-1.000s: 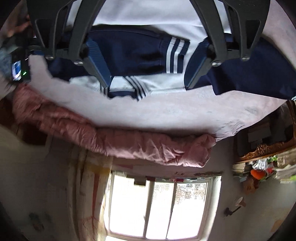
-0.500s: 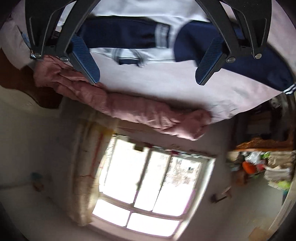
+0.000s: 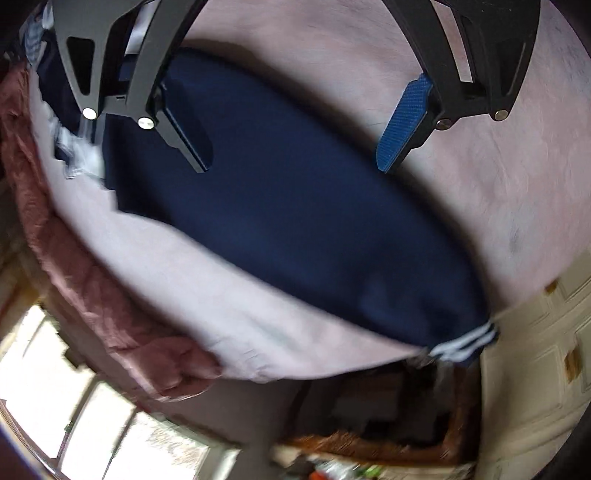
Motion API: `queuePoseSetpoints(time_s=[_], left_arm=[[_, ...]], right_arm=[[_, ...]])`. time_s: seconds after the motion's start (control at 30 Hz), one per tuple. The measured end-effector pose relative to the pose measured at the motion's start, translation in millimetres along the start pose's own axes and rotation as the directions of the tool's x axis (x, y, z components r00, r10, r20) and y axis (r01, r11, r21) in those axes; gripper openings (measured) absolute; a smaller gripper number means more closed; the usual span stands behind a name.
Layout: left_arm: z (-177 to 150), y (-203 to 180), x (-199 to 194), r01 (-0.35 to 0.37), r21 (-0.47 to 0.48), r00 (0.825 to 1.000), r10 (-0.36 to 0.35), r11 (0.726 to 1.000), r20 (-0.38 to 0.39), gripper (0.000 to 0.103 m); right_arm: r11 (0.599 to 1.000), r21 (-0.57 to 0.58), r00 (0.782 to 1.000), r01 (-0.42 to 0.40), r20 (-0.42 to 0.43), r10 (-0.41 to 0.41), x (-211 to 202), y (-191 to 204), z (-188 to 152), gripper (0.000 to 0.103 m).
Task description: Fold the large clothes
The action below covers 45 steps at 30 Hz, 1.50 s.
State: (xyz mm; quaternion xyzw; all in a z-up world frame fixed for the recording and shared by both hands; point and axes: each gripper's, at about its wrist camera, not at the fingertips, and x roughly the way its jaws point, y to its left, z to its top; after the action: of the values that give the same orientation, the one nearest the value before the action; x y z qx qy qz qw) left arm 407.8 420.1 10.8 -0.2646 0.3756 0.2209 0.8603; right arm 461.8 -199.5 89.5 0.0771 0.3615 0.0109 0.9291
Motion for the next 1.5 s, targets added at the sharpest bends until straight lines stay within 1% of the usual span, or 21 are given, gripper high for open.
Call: queuePoseSetpoints(time_s=[0.07, 0.13, 0.17, 0.27, 0.3, 0.37, 0.4, 0.47, 0.5, 0.57, 0.63, 0.73, 0.8, 0.9, 1.03, 1.1, 1.17, 1.23, 1.33, 1.4, 1.5], left_arm=[[-5.1, -1.2, 6.7, -0.063, 0.037, 0.998, 0.062, 0.997, 0.023, 0.089], [-8.3, -3.8, 14.0, -0.075, 0.06, 0.996, 0.071, 0.995, 0.056, 0.089], [-7.7, -0.7, 21.3, -0.063, 0.032, 0.997, 0.061, 0.998, 0.049, 0.089], [-0.2, 14.3, 43.5, -0.062, -0.077, 0.996, 0.067, 0.995, 0.061, 0.089], [2.2, 12.4, 48.1, -0.098, -0.059, 0.989, 0.104, 0.993, 0.101, 0.089], [7.9, 10.6, 57.1, -0.144, -0.049, 0.984, 0.149, 0.988, 0.103, 0.089], [11.4, 8.6, 57.2, -0.151, -0.051, 0.981, 0.156, 0.987, 0.116, 0.084], [15.5, 9.1, 56.7, -0.18, -0.066, 0.973, 0.188, 0.981, 0.131, 0.042], [17.5, 9.2, 55.3, -0.187, -0.073, 0.972, 0.195, 0.98, 0.132, 0.007], [21.0, -0.3, 44.9, -0.118, -0.059, 0.98, 0.126, 0.991, 0.151, 0.003], [16.6, -27.8, 21.3, -0.144, 0.013, 0.96, 0.137, 0.989, 0.246, 0.002], [13.1, -80.8, -19.7, -0.058, 0.124, 0.942, 0.013, 0.991, 0.336, 0.003], [10.7, -122.5, -52.9, 0.027, 0.183, 0.92, -0.096, 0.983, 0.38, 0.003], [0.9, -181.2, -101.1, 0.13, 0.285, 0.877, -0.245, 0.95, 0.414, 0.003], [-40.5, -249.0, -148.1, 0.249, 0.425, 0.803, -0.431, 0.87, 0.411, 0.003], [-63.5, -276.2, -157.7, 0.256, 0.476, 0.787, -0.468, 0.841, 0.403, 0.003], [-95.3, -302.7, -160.9, 0.208, 0.522, 0.771, -0.467, 0.827, 0.432, 0.003], [-121.1, -324.2, -154.6, 0.229, 0.548, 0.773, -0.492, 0.805, 0.4, 0.003], [-145.8, -350.1, -132.3, 0.274, 0.529, 0.808, -0.49, 0.803, 0.326, 0.003], [-161.7, -357.3, -114.0, 0.29, 0.53, 0.82, -0.493, 0.797, 0.291, 0.003], [-186.5, -361.5, -88.7, 0.323, 0.532, 0.863, -0.474, 0.783, 0.173, 0.008]], right_arm=[[1.0, 0.009, 1.0, -0.002, -0.007, 0.002, -2.6, 2.2, -1.5, 0.081], [0.994, -0.019, 0.994, 0.11, 0.027, -0.109, -12.6, 9.5, -2.1, 0.081], [0.991, -0.046, 0.991, 0.123, 0.063, -0.12, -19.4, 14.1, -1.9, 0.081], [0.997, -0.059, 0.996, 0.059, 0.076, -0.054, -26.7, 15.9, -1.5, 0.081], [0.997, -0.052, 0.997, 0.05, 0.066, -0.046, -25.6, 14.5, -0.8, 0.081], [0.997, -0.036, 0.997, 0.065, 0.033, -0.064, -18.3, 9.9, -0.5, 0.081], [0.996, -0.027, 0.997, 0.082, 0.02, -0.081, -17.2, 8.3, -0.1, 0.081], [0.998, -0.01, 0.997, 0.069, 0.03, -0.069, -24.5, 5.6, 2.0, 0.081], [0.999, -0.015, 0.998, 0.044, 0.053, -0.044, -30.1, 6.0, 3.1, 0.081], [0.999, -0.036, 0.996, 0.022, 0.092, -0.018, -36.8, 7.8, 4.4, 0.081], [0.997, -0.05, 0.995, 0.06, 0.088, -0.055, -32.1, 7.4, 4.9, 0.081], [0.996, -0.018, 0.995, 0.093, 0.034, -0.092, -16.1, -0.8, 4.8, 0.081], [0.997, 0.004, 0.996, 0.083, 0.009, -0.083, -9.8, -5.3, 5.0, 0.081], [0.997, -0.008, 0.996, 0.082, 0.02, -0.082, -10.3, -5.4, 4.6, 0.081], [0.992, -0.045, 0.991, 0.12, 0.064, -0.117, -18.3, -1.1, 4.9, 0.081], [0.994, -0.042, 0.993, 0.101, 0.074, -0.097, -22.5, -4.0, 6.5, 0.081], [0.995, -0.026, 0.994, 0.092, 0.068, -0.09, -23.1, -8.5, 8.0, 0.081], [0.998, -0.018, 0.996, 0.068, 0.06, -0.067, -23.4, -14.7, 9.6, 0.081], [0.998, 0.01, 0.996, 0.054, 0.07, -0.054, -28.3, -22.7, 11.3, 0.081], [0.999, 0.021, 0.996, 0.049, 0.072, -0.05, -29.7, -24.6, 11.7, 0.081], [0.998, 0.014, 0.996, 0.061, 0.062, -0.062, -25.9, -25.2, 11.4, 0.081]])
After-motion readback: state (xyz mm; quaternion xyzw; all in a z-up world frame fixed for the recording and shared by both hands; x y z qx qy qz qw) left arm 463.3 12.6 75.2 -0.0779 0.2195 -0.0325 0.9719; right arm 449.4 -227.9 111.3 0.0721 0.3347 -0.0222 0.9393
